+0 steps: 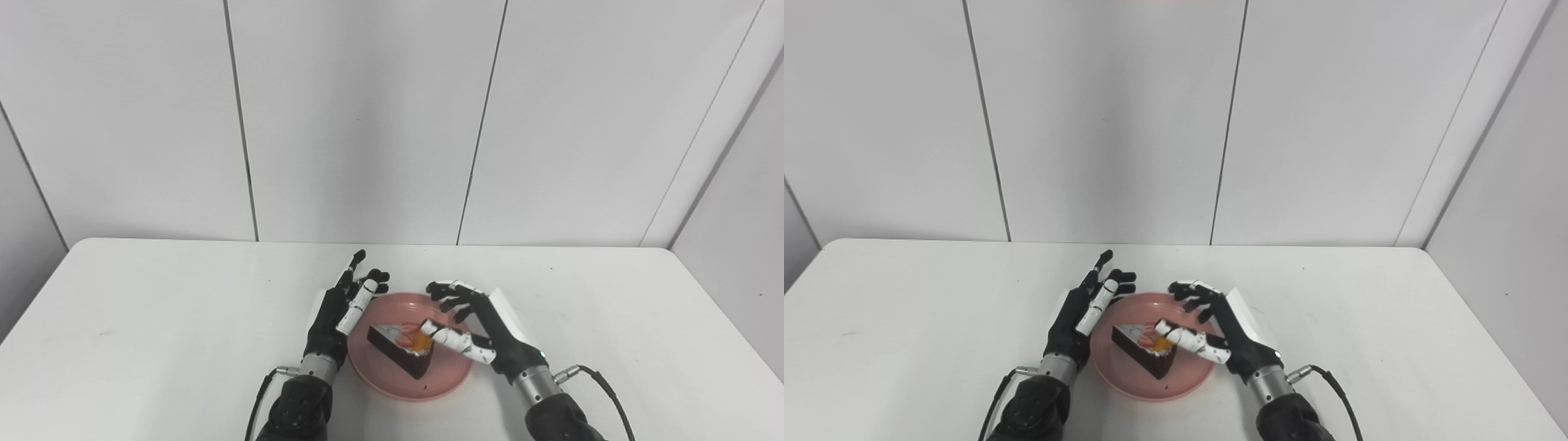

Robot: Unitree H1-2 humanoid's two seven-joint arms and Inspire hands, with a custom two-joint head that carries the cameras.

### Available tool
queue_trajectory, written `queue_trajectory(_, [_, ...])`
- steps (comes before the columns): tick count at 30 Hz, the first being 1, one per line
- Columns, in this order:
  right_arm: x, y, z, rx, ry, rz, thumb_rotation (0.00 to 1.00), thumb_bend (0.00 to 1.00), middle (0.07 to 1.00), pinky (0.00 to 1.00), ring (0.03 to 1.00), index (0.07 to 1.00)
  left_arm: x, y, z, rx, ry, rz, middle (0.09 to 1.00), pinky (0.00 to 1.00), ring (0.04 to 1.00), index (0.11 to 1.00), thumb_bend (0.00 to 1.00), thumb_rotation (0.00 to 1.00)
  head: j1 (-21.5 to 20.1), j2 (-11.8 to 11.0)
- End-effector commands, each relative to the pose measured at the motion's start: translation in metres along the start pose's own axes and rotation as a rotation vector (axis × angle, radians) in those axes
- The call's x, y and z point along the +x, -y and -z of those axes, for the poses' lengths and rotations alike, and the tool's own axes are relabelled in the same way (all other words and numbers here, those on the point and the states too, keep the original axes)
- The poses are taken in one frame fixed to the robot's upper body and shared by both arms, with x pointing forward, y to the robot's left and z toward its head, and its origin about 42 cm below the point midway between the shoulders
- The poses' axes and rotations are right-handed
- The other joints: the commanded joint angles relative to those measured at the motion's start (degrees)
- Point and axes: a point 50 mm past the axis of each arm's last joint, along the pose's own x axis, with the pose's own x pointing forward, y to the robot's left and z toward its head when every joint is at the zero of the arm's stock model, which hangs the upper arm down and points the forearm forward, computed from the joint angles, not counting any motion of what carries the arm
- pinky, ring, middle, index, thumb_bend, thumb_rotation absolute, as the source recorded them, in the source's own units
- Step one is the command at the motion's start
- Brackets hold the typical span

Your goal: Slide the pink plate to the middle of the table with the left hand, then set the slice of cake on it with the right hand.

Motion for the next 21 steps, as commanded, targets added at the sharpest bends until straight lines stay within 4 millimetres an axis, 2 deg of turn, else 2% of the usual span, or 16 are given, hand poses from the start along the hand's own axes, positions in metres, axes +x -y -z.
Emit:
queue_trajectory(1, [0.007, 0.010, -0.008, 0.057, 0.104, 0.093, 0.89, 0.68, 0.708, 0.57, 0.654, 0.721, -0.026, 0.002, 0.037, -0.034, -0.117, -0.010, 0.745, 0.69, 0.735, 0.920, 0.68, 0.72, 0.1, 0.1])
queue_trajectory(5, [0.006, 0.009, -0.001, 0.134, 0.124, 0.155, 0.87, 0.62, 0.719, 0.56, 0.662, 0.731, -0.026, 0.002, 0.036, -0.032, -0.115, -0.012, 0.741, 0.69, 0.731, 0.914, 0.67, 0.71, 0.0, 0.1])
queue_trajectory(9, [0.005, 0.006, 0.007, 0.234, 0.094, 0.219, 0.88, 0.63, 0.731, 0.57, 0.686, 0.731, -0.027, 0.000, 0.035, -0.015, -0.104, -0.025, 0.762, 0.70, 0.755, 0.918, 0.66, 0.71, 0.1, 0.1])
queue_trajectory(13, [0.001, 0.002, 0.017, 0.352, 0.011, 0.243, 0.91, 0.69, 0.750, 0.64, 0.724, 0.748, -0.027, -0.001, 0.034, -0.011, -0.074, -0.085, 0.829, 0.74, 0.805, 0.917, 0.72, 0.74, 0.1, 0.3])
queue_trajectory(17, [-0.001, -0.004, 0.026, 0.484, -0.068, 0.240, 0.87, 0.62, 0.770, 0.69, 0.749, 0.751, -0.028, -0.001, 0.031, -0.012, -0.040, -0.161, 0.865, 0.79, 0.842, 0.922, 0.71, 0.76, 0.1, 0.3])
queue_trajectory(20, [-0.002, -0.009, 0.032, 0.523, -0.115, 0.225, 0.88, 0.61, 0.791, 0.71, 0.771, 0.771, -0.029, -0.001, 0.031, -0.001, -0.018, -0.211, 0.893, 0.80, 0.865, 0.937, 0.69, 0.84, 0.3, 0.3])
queue_trajectory(21, [-0.002, -0.011, 0.035, 0.541, -0.135, 0.222, 0.90, 0.61, 0.790, 0.69, 0.770, 0.777, -0.030, 0.000, 0.030, -0.003, -0.005, -0.231, 0.913, 0.83, 0.891, 0.953, 0.68, 0.88, 0.4, 0.3])
